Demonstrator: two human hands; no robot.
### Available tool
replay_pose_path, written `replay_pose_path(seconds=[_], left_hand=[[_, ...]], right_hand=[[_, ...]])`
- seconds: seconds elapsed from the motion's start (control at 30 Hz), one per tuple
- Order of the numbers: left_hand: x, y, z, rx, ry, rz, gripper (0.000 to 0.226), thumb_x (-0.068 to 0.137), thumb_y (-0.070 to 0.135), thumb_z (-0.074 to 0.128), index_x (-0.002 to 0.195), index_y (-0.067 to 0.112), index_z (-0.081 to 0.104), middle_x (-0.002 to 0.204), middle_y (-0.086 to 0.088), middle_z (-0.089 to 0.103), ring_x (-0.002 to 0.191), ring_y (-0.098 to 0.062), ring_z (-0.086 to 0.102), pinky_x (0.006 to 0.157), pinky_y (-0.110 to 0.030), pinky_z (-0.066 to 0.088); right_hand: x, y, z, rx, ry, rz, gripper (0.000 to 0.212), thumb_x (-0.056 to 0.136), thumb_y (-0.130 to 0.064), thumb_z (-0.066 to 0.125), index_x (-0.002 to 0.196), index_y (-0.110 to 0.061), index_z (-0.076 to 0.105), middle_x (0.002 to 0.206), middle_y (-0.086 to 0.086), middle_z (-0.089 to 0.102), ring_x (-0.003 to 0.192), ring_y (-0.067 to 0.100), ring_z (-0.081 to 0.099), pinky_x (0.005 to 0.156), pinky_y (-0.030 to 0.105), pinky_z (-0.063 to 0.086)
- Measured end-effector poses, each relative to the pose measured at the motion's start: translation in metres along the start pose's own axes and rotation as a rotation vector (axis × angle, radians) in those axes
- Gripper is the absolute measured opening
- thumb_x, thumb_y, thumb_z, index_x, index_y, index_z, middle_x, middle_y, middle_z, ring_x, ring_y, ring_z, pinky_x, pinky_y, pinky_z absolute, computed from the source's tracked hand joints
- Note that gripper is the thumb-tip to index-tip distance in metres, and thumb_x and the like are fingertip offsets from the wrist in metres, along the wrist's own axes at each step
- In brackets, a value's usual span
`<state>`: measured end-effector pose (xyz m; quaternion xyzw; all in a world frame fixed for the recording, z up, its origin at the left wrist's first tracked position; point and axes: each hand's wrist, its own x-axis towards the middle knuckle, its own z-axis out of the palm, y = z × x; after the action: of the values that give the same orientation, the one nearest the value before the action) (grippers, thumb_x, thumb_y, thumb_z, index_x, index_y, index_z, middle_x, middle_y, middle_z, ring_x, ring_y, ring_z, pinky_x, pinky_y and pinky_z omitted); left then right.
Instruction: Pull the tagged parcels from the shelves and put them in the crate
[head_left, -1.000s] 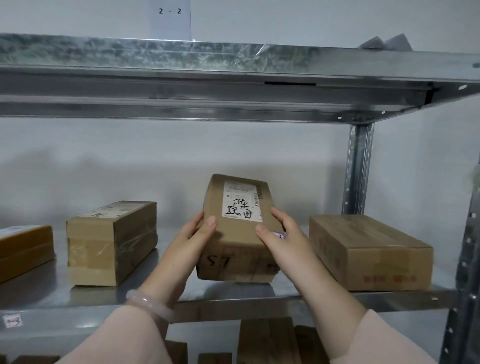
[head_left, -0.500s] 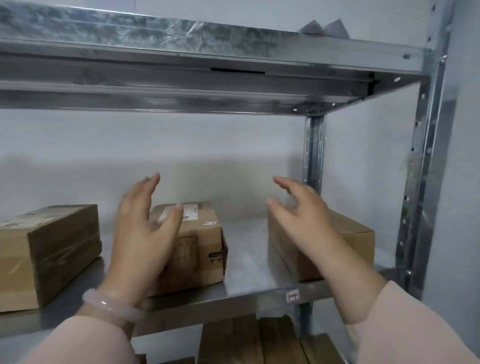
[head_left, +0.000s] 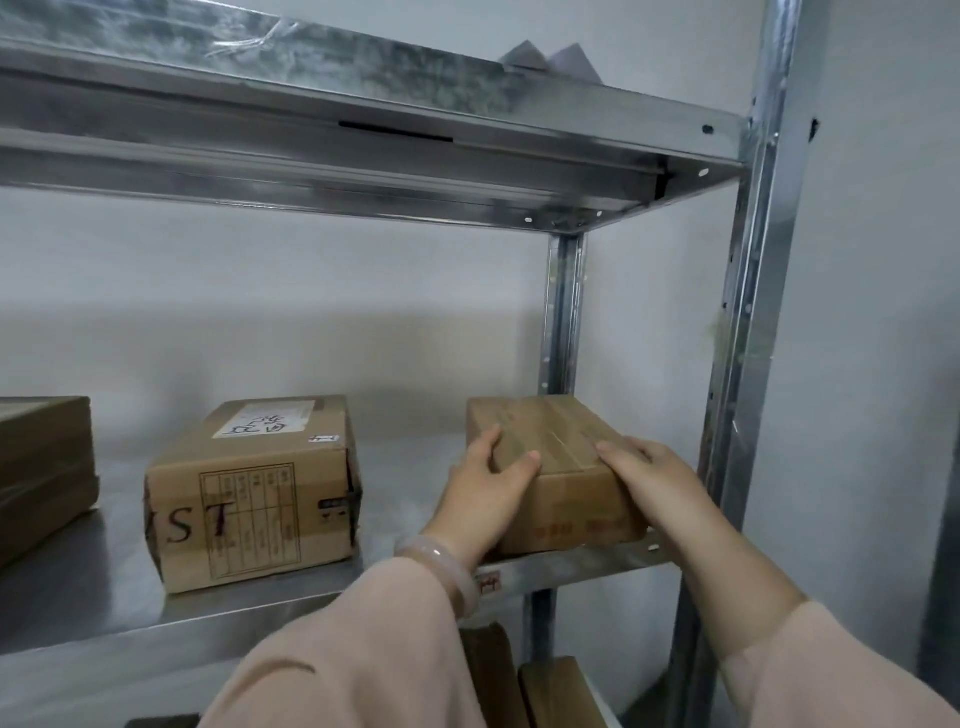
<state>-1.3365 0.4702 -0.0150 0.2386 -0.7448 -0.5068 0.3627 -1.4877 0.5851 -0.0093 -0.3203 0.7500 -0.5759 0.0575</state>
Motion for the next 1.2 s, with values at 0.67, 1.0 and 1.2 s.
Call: replay_pose_path(seconds=[0.67,1.0,1.2], left_hand=[[-0.092,0.014,-0.008,0.187,0.146,0.296,0.090,0.063,0.081,0.059,0.142,0.044,0.038,0.150,0.019,0.024,0.135,0.004,0.024,0.109,-0.019,0.024],[-0.155,0.014,-0.040,-0.175,0.214,0.352,0.058,0.075,0.050,0.060,0.132,0.037,0.057,0.128,0.014,0.053,0.114,0.000,0.057,0.089,-0.028,0.055],[-0.213,0.003,-0.104,-0.288,0.338,0.337,0.043,0.085,0.042,0.054,0.127,0.041,0.052,0.117,0.014,0.067,0.111,-0.008,0.063,0.088,-0.036,0.056]], right_hand=[[-0.090,0.004,-0.007,0.755,-0.195,-0.310,0.056,0.067,-0.059,0.075,0.119,-0.040,0.062,0.113,-0.004,0.071,0.102,0.016,0.068,0.073,0.030,0.058],[-0.165,-0.036,0.034,0.745,-0.021,-0.482,0.074,0.064,-0.057,0.075,0.130,-0.054,0.041,0.129,-0.021,0.055,0.120,0.003,0.054,0.092,0.030,0.051],[-0.241,-0.057,0.088,0.880,-0.139,-0.528,0.045,0.093,-0.025,0.055,0.130,-0.048,0.046,0.130,-0.017,0.058,0.122,0.008,0.055,0.089,0.024,0.053]])
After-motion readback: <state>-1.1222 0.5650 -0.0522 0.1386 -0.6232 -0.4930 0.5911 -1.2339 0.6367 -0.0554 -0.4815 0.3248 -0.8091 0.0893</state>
